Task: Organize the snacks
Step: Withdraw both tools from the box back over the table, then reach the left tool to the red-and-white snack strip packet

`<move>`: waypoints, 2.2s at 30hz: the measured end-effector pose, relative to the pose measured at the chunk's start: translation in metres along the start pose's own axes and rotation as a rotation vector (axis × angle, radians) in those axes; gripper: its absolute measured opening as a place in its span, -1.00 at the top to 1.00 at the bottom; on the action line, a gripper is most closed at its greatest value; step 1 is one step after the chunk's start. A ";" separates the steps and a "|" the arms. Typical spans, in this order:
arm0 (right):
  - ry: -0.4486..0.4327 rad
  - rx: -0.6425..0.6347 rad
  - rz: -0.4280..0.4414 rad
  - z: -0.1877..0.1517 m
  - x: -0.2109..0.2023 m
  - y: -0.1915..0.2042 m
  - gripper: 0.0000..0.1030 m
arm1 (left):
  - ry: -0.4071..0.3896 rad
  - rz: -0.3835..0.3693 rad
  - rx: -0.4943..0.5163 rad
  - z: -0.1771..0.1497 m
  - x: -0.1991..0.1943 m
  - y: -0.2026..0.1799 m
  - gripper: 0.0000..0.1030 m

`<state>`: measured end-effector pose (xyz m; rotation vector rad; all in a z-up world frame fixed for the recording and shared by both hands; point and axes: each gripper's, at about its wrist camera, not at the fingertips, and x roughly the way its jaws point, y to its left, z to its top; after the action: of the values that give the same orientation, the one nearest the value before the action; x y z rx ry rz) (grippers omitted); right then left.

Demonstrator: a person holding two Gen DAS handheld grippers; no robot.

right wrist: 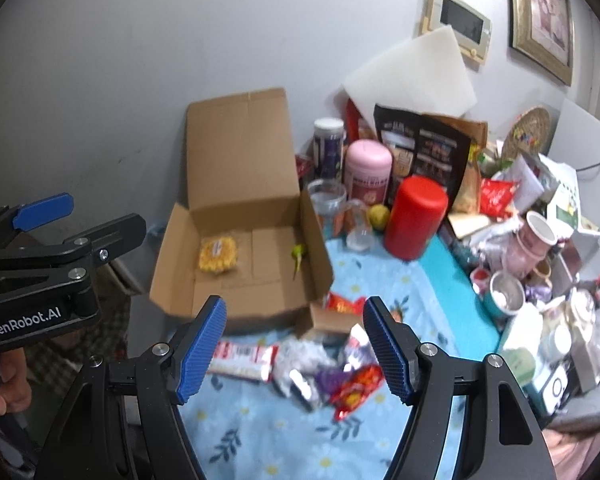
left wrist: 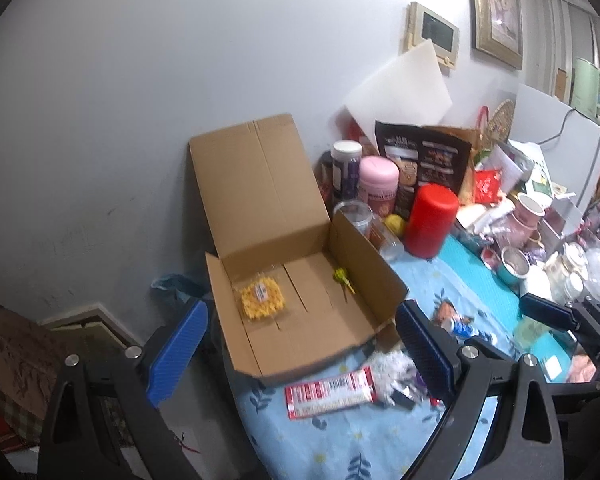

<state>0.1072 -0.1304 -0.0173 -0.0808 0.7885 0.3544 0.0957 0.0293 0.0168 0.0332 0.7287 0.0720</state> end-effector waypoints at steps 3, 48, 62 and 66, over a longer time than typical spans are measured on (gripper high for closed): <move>0.019 0.002 -0.003 -0.015 0.000 0.001 -0.39 | 0.008 -0.005 -0.005 -0.016 -0.004 -0.001 -0.88; 0.342 0.149 0.048 -0.128 0.124 -0.064 -0.39 | 0.355 -0.122 0.203 -0.123 0.147 -0.046 -0.88; 0.399 0.213 0.020 -0.125 0.156 -0.090 -0.39 | 0.432 -0.229 0.422 -0.130 0.211 -0.057 -0.88; 0.417 0.221 0.035 -0.125 0.162 -0.087 -0.39 | 0.464 -0.279 0.443 -0.129 0.224 -0.058 -0.88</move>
<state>0.1568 -0.1918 -0.2254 0.0692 1.2382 0.2848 0.1792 -0.0107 -0.2309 0.3458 1.1956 -0.3610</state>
